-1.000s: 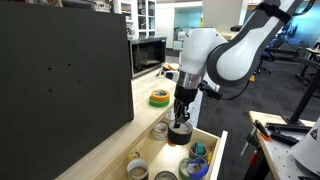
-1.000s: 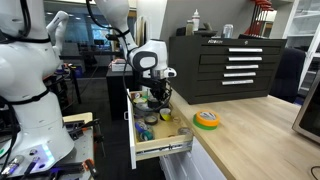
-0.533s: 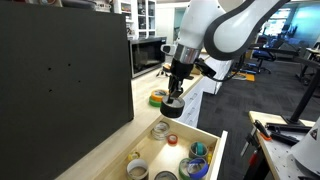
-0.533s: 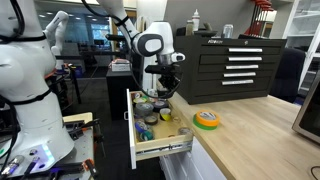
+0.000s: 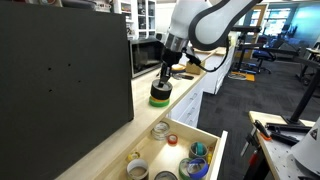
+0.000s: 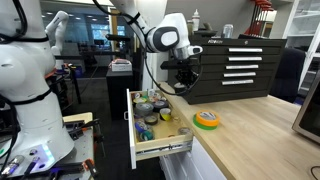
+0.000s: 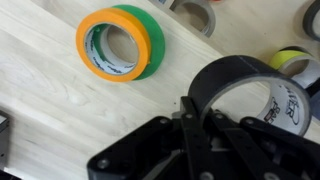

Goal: Take the black masking tape out of the drawer and put it on the counter

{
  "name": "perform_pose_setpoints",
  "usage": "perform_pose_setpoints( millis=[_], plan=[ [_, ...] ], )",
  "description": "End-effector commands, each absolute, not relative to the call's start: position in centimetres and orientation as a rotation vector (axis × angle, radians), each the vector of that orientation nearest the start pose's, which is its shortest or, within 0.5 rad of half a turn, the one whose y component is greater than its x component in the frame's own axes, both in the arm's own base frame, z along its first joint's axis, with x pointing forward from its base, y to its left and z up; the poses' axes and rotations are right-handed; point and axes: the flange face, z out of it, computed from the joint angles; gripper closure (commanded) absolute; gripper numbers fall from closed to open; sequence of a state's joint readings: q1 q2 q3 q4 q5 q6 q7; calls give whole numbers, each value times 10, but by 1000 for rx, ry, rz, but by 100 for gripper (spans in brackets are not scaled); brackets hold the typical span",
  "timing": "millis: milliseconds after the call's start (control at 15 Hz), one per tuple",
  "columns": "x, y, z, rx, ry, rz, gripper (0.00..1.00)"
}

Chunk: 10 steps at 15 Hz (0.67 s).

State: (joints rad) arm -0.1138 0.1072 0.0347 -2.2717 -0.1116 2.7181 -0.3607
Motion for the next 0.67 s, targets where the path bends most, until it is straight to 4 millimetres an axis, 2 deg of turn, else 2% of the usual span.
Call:
perform_pose_setpoints(
  millis=[0,267,600],
  plan=[
    [595,-57,339,-3215,-516,-475,96],
    [626,-78,330,-3239,-445,-450,96],
    [650,-81,308,-3209,-427,-384,96]
  ],
)
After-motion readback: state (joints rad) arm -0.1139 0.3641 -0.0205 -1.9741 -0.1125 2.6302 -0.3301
